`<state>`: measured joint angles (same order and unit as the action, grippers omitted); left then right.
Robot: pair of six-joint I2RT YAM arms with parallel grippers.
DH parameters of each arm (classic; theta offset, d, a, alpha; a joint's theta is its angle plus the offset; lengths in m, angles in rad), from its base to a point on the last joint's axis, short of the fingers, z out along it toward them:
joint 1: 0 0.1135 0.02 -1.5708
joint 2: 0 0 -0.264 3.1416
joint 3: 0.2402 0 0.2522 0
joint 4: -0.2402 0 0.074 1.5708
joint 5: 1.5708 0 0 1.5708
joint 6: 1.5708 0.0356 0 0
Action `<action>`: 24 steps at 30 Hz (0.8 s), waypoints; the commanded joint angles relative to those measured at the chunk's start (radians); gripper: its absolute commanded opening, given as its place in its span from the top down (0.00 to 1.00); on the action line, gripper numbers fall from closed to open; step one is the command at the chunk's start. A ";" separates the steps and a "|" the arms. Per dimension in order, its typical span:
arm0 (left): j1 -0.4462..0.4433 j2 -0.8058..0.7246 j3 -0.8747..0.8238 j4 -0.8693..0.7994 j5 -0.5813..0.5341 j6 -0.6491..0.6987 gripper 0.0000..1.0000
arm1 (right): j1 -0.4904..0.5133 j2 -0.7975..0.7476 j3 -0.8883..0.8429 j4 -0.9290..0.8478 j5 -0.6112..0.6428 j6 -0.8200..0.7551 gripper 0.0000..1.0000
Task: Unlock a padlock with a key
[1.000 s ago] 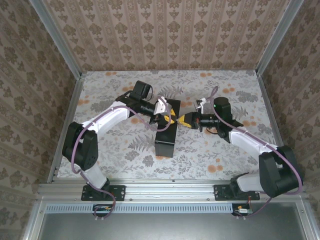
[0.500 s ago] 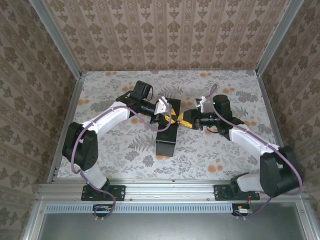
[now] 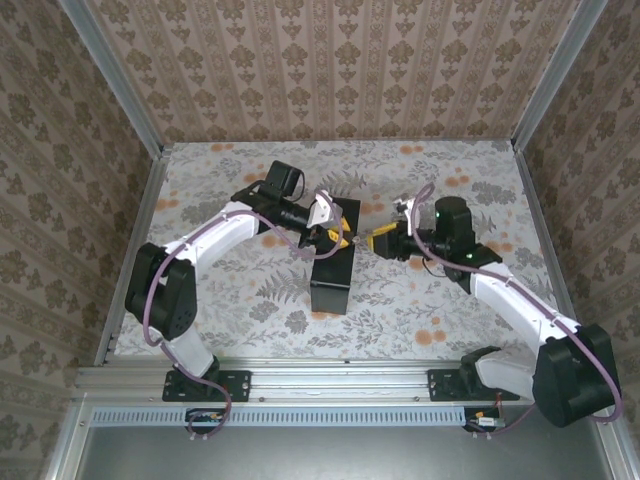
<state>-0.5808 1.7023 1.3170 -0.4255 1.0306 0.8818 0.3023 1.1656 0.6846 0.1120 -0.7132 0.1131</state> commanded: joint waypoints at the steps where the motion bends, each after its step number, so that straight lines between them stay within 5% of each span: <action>1: 0.010 0.000 0.057 -0.021 0.088 -0.003 0.77 | 0.020 0.009 -0.037 0.157 0.048 -0.312 0.59; 5: 0.015 -0.001 0.062 -0.039 0.094 0.004 0.77 | 0.029 0.041 -0.026 0.143 0.044 -0.531 0.58; 12: 0.021 -0.020 0.057 -0.045 0.098 0.008 0.78 | 0.056 0.047 0.000 0.120 0.066 -0.664 0.58; 24: 0.021 -0.020 0.059 -0.043 0.107 0.008 0.78 | 0.130 0.032 -0.025 0.211 0.171 -0.704 0.58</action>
<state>-0.5674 1.7069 1.3293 -0.4793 1.0523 0.8825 0.4240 1.2083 0.6533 0.2848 -0.5705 -0.5545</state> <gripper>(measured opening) 0.280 0.422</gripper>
